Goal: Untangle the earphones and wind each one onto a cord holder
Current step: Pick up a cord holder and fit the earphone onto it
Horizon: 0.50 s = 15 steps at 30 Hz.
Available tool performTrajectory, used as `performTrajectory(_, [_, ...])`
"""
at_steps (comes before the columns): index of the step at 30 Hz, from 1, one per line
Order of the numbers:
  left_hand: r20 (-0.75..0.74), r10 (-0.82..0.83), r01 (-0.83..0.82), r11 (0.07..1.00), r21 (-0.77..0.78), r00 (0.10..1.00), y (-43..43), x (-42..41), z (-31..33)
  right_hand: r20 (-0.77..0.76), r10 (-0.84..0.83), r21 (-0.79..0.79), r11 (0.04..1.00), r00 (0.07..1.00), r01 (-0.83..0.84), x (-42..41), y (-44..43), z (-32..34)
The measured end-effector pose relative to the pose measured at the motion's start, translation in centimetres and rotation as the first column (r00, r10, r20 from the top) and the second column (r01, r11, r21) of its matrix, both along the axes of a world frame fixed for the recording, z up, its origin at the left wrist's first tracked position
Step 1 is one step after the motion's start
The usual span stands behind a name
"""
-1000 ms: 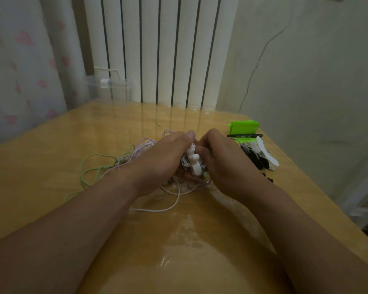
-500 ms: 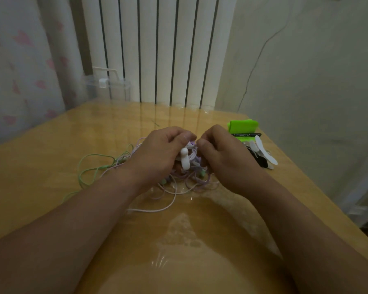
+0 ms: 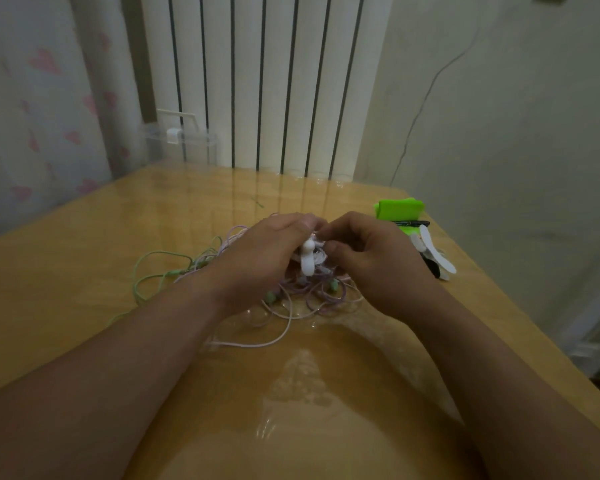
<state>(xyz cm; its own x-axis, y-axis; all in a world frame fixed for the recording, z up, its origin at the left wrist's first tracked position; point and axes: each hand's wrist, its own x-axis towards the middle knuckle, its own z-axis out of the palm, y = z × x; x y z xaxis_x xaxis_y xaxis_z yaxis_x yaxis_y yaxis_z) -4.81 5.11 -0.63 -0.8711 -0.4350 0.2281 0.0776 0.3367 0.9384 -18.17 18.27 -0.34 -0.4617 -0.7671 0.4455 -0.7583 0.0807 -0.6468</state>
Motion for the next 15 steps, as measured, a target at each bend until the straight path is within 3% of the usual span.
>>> performTrajectory(4, [0.056, -0.053, 0.053, 0.999, 0.002, 0.997, 0.04, 0.01, -0.03, -0.115, -0.034, 0.021, 0.999, 0.993, 0.036, 0.26, 0.17, -0.07])
performTrajectory(9, [0.031, -0.098, 0.097, 0.995, 0.034, 0.995, 0.17, -0.22, -0.44, -0.109, -0.014, -0.037, 0.999, 0.994, 0.010, 0.67, 0.19, 0.09])
performTrajectory(15, [-0.077, 0.063, -0.047, 0.981, 0.190, 0.995, -0.70, -0.56, -0.59, -0.045, 0.008, -0.048, 0.999, 0.999, -0.010, 0.78, 0.40, 0.45])
